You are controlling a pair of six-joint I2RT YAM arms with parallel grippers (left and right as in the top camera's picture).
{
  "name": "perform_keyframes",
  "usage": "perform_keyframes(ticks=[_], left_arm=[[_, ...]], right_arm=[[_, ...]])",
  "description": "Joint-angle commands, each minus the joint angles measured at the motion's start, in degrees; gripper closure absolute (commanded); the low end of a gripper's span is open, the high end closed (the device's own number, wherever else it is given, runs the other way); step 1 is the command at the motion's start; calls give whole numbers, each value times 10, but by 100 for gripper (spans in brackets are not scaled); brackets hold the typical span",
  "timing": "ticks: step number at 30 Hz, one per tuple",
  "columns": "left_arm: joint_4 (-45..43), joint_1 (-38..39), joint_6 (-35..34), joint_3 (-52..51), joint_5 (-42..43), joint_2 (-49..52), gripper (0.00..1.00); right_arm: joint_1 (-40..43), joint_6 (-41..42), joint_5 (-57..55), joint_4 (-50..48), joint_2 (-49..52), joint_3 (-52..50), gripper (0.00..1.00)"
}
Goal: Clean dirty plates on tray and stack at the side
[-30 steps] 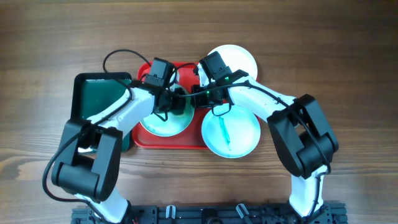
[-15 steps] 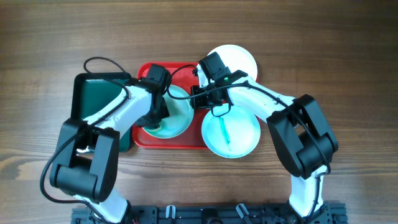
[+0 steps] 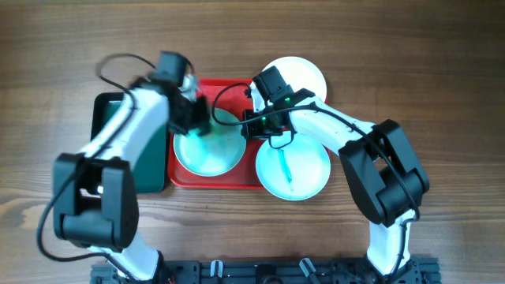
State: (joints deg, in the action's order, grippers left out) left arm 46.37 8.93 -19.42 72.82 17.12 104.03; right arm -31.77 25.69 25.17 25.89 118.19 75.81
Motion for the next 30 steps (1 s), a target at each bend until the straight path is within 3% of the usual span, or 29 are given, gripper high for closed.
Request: perform_keyframes(ticks=[1, 4, 13, 21, 30], left_arm=[[49, -51, -7, 89, -83, -20, 96], [60, -72, -8, 104, -95, -35, 96], [64, -95, -10, 104, -96, -36, 96], [65, -95, -10, 104, -95, -36, 96], [67, -95, -10, 104, -95, -36, 96]], right_arm=[[2, -8, 14, 1, -14, 12, 96], [2, -18, -40, 14, -52, 13, 96], [-48, -76, -351, 87, -194, 13, 96], [-151, -96, -711, 97, -217, 13, 96], [-263, -153, -977, 60, -217, 13, 96]])
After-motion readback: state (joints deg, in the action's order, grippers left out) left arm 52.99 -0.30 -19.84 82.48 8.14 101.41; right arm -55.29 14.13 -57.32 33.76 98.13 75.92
